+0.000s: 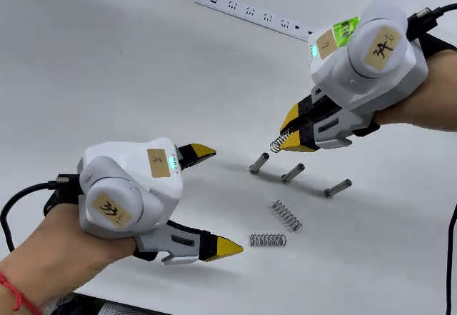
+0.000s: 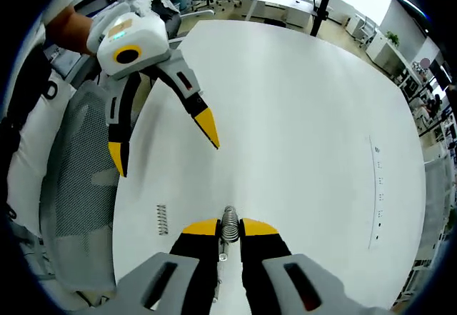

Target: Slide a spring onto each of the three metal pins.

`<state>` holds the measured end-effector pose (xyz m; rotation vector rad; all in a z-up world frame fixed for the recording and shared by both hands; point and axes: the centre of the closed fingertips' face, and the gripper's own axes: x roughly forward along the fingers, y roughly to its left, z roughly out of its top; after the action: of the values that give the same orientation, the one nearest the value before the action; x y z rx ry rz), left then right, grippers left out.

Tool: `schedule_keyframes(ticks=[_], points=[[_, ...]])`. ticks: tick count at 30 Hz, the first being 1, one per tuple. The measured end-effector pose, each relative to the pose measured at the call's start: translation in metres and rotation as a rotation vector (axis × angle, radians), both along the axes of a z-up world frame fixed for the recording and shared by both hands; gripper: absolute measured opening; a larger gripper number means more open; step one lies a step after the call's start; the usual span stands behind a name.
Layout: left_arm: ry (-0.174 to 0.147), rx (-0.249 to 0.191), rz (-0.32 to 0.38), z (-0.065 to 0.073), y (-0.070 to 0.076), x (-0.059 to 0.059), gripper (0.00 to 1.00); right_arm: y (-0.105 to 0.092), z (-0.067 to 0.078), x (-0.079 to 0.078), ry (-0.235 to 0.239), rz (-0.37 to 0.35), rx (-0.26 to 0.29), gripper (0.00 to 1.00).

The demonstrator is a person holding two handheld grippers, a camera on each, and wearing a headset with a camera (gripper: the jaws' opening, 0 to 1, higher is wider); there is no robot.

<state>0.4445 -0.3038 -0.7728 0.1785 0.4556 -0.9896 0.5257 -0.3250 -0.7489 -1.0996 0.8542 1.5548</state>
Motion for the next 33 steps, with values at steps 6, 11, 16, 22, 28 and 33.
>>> schedule_keyframes(ticks=[6,11,16,22,28,33], points=[[0.008,-0.008,0.002,-0.003,0.001,-0.001,0.84,0.0,-0.014,-0.001,-0.001,0.006,-0.02,0.12],[0.014,-0.016,-0.001,-0.005,-0.001,-0.001,0.85,0.002,-0.015,-0.006,0.006,0.011,-0.027,0.12],[0.015,-0.022,-0.001,-0.004,-0.002,-0.002,0.85,0.003,-0.019,-0.006,0.009,0.012,-0.03,0.12],[0.016,-0.029,-0.002,-0.004,-0.003,-0.002,0.85,0.003,-0.022,-0.005,0.018,0.013,-0.033,0.12],[0.018,-0.036,-0.004,-0.003,-0.005,-0.003,0.85,0.004,-0.027,-0.006,0.022,0.012,-0.035,0.12],[0.021,-0.038,-0.006,-0.004,-0.007,-0.004,0.85,0.004,-0.031,-0.007,0.026,0.011,-0.033,0.12]])
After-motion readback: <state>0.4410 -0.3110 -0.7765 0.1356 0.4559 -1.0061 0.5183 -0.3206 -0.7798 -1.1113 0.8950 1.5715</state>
